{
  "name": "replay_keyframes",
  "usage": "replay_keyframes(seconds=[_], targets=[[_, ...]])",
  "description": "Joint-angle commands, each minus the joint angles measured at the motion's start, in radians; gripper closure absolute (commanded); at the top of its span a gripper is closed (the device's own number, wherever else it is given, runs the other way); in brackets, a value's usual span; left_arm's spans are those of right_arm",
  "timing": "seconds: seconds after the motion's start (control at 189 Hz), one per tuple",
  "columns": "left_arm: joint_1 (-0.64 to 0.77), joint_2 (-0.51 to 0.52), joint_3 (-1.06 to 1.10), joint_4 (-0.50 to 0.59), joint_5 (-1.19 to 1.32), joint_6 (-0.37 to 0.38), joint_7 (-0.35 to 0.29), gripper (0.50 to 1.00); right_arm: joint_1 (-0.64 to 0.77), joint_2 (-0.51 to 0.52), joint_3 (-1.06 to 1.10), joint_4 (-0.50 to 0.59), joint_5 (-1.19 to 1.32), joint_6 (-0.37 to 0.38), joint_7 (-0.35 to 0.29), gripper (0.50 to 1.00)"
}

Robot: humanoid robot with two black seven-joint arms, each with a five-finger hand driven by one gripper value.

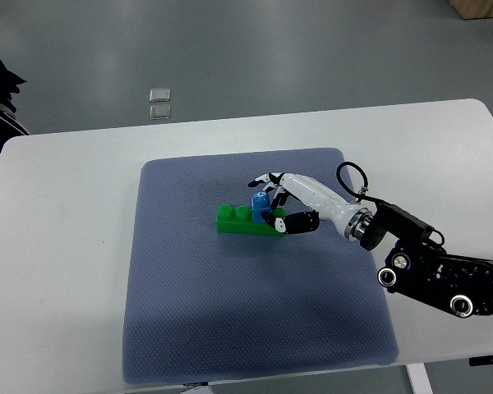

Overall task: Stack blue block on green block with right hand
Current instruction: 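Lower the blue block onto the green block's studs and press down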

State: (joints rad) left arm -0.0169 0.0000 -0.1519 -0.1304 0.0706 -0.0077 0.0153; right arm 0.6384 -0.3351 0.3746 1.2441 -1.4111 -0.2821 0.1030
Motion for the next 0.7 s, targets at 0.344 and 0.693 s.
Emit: replay_keyframes(seconds=[0.344,0.693], targets=[[0.000,0.000,0.000,0.000,0.000,0.000,0.000,0.500,-0.016,0.019,0.000,-0.008,-0.025,-0.008,-0.002,1.000],[0.000,0.000,0.000,0.000,0.000,0.000,0.000,0.500,-0.016,0.018,0.001,-0.014,-0.020,-0.009,-0.003,0.920]])
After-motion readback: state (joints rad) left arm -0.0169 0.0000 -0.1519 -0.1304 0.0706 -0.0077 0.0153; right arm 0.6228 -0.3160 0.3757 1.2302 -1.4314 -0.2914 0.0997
